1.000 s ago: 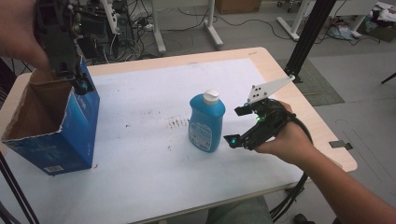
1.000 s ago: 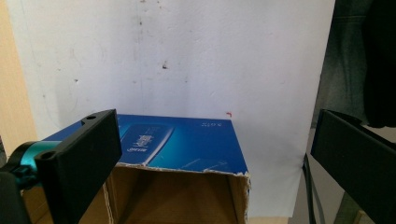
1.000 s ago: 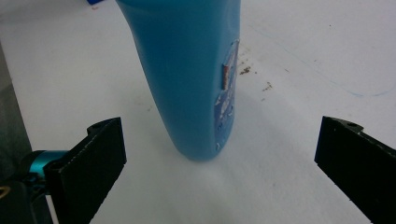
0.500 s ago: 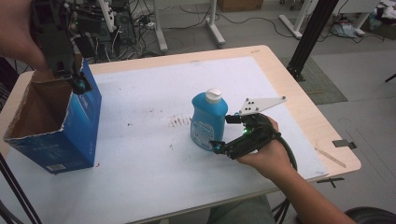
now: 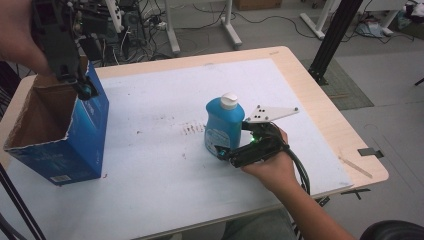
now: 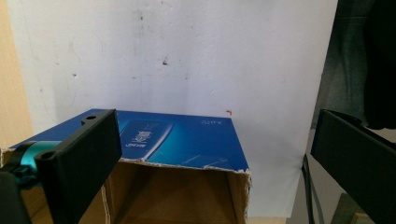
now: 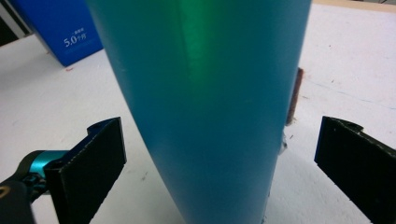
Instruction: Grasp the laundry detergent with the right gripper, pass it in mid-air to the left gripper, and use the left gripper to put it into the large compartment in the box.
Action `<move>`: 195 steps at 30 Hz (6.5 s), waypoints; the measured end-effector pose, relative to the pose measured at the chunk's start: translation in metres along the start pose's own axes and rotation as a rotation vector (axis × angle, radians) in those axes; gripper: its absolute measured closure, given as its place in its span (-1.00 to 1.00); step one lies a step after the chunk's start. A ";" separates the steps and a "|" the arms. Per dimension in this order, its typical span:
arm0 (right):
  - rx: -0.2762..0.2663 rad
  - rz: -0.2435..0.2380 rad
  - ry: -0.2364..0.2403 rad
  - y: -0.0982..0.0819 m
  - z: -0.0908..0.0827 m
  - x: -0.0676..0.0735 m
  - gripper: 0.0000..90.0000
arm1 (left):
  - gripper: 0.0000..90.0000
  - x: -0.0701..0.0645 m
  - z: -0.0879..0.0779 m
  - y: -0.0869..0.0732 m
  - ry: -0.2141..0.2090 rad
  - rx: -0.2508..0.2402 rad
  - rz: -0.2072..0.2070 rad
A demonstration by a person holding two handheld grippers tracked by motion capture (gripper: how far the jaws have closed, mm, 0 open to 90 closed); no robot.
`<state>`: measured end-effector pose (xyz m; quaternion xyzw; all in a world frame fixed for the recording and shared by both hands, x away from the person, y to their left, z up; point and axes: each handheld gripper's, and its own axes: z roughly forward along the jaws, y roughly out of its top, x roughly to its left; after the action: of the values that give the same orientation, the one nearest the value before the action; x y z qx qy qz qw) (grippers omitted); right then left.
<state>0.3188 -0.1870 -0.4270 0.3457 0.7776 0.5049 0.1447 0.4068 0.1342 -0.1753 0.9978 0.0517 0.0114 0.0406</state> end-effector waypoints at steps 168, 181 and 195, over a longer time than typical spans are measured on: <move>0.025 -0.329 0.541 0.127 0.044 0.055 0.00 | -0.57 -0.047 0.027 0.101 -0.054 0.021 0.141; 0.018 -0.323 0.546 0.126 0.045 0.056 0.00 | -0.41 -0.047 0.027 0.100 -0.060 0.052 0.142; 0.018 -0.322 0.556 0.126 0.046 0.059 0.00 | -0.21 -0.049 0.028 0.101 -0.064 0.069 0.144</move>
<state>0.3522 -0.0835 -0.3293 0.0683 0.8366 0.5435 0.0019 0.3688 0.0264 -0.1956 0.9996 -0.0211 -0.0193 0.0069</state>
